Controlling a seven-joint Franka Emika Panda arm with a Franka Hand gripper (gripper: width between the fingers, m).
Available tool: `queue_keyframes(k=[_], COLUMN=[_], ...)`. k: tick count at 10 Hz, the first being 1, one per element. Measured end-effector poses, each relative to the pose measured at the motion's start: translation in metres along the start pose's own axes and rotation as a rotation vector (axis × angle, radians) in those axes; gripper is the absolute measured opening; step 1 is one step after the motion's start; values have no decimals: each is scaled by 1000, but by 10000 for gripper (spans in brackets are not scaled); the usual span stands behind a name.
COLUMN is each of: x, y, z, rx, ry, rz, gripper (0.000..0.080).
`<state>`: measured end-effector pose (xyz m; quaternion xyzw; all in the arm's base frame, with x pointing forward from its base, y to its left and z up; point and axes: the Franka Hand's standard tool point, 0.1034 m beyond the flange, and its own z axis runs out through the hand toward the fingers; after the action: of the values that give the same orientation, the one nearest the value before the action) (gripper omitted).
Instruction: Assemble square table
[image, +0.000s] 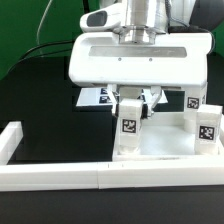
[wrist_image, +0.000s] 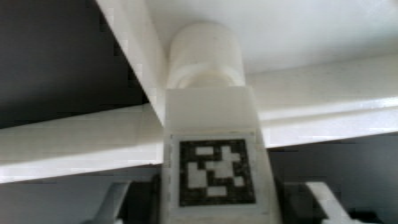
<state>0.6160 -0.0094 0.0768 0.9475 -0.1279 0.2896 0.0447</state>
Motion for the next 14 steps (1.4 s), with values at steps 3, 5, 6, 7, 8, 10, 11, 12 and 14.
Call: queue_keyframes(k=[3,5,6,7,8,10,11,12,14], x=[0,0,-4,6,21,21,19,16,15], y=[0,0,0,-4,-7,-8,-4,-1,1], z=[0,0,4,2,1,3,3,4,1], rx=[0,0,5,28,40,59,63,64,56], ry=[0,0,-68,-174,-183,-353,-435,-500,-575], rz=[0,0,11,41,55,68,77,83,86], gripper=[469,587,638,638,646,649,649,649,649])
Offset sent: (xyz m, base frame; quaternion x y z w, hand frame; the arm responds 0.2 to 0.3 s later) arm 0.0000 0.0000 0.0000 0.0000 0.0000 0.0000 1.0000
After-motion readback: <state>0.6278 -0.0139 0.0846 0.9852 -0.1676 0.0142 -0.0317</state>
